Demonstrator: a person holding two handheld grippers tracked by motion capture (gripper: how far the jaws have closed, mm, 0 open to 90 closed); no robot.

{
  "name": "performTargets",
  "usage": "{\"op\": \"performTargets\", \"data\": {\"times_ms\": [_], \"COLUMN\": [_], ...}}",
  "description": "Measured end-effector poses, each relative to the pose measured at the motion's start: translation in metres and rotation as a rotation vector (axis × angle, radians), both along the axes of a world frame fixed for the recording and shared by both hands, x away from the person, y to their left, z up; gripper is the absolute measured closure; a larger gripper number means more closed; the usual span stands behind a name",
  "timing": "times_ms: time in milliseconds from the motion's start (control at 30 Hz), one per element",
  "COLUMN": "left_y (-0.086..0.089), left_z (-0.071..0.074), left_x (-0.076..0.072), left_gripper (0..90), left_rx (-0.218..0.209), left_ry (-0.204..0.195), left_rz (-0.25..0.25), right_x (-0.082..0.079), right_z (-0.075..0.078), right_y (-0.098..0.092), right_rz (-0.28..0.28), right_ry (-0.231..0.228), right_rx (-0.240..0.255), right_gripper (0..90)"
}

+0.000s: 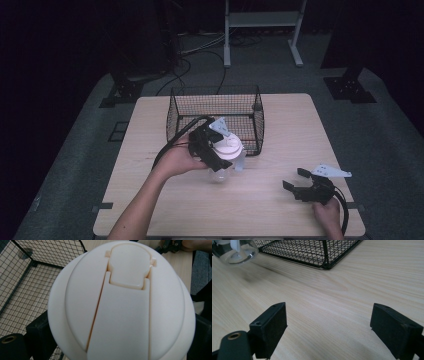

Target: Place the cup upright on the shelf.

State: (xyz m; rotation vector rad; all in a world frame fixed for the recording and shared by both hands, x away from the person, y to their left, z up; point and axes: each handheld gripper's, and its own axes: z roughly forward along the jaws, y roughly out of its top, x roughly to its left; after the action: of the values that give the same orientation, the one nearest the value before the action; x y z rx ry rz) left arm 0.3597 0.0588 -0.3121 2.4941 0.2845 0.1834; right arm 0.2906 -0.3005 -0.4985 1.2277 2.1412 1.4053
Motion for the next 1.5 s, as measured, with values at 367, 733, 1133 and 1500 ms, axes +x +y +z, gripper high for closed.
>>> {"op": "performTargets", "data": {"times_ms": [367, 733, 1133, 1500], "left_y": [-0.003, -0.003, -0.007, -0.014], "left_z": [0.025, 0.051, 0.068, 0.081], "left_x": [0.008, 0.020, 0.034, 0.058], "left_gripper": [5.6, 5.6, 5.6, 5.6], "left_rx": [0.001, 0.005, 0.017, 0.028], "left_ry": [-0.013, -0.015, -0.021, -0.027], "left_rz": [-0.001, 0.019, 0.034, 0.079], "right_x": [0.000, 0.000, 0.000, 0.000], "right_z": [0.000, 0.000, 0.000, 0.000], "right_y": [0.000, 0.000, 0.000, -0.001], "right_rz": [0.000, 0.000, 0.001, 0.003], "right_ry": [-0.001, 0.001, 0.001, 0.001], "right_rx": [0.000, 0.003, 0.004, 0.003], "right_gripper": [12.9, 12.9, 12.9, 12.9]}}
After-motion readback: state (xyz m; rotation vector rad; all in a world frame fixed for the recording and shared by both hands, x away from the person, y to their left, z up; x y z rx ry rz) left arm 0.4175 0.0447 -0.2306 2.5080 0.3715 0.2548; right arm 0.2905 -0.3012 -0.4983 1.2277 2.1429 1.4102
